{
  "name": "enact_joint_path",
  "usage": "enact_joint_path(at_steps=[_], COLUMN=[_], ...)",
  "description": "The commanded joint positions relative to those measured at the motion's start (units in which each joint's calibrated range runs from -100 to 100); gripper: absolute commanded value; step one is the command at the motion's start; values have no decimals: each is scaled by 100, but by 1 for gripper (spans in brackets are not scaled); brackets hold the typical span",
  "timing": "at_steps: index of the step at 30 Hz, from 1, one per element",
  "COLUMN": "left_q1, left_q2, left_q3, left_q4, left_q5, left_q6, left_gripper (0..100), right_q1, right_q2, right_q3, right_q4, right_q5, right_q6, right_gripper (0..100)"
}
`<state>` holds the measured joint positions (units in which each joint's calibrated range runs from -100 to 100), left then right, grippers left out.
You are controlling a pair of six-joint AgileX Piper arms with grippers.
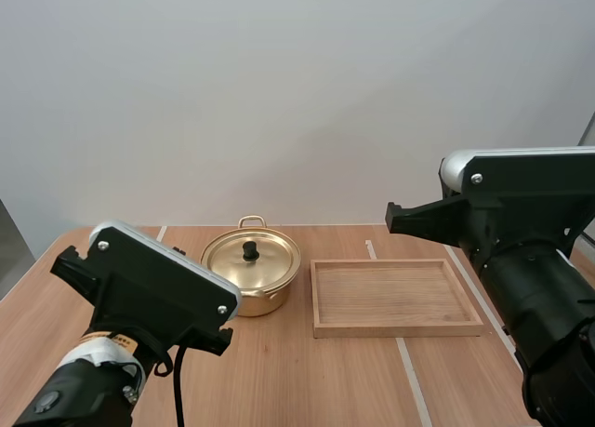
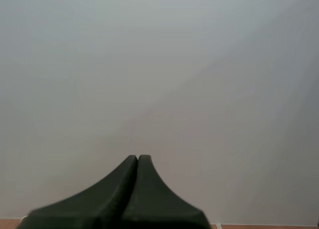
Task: Open the pot, put the pineapple inside, and close it
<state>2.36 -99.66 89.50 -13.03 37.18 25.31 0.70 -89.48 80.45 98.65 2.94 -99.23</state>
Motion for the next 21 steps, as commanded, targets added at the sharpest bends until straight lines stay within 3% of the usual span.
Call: enact_joint_path(at_steps=[1, 5, 10, 17, 21], left_q1=[1, -13, -48, -499, -528], left_q2=[-34, -34, -34, -34, -34], left_q3=[150, 332, 629, 964, 1050], left_q4=[297, 733, 615, 812, 841], left_q5=[-54, -54, -161, -468, -645], left_q6=[-802, -2372, -3372, -3416, -3630], left_gripper=[0, 0, 0, 0, 0], right_q1=[-20, -20, -20, -20, -20], right_q2=[-55, -55, -55, -55, -55], right_q3=[-1, -1, -1, -1, -1], right_q4=[-86, -86, -86, -86, -86], right_q5=[50, 50, 50, 50, 50], right_q6=[13, 13, 13, 13, 13], right_gripper=[0, 0, 0, 0, 0])
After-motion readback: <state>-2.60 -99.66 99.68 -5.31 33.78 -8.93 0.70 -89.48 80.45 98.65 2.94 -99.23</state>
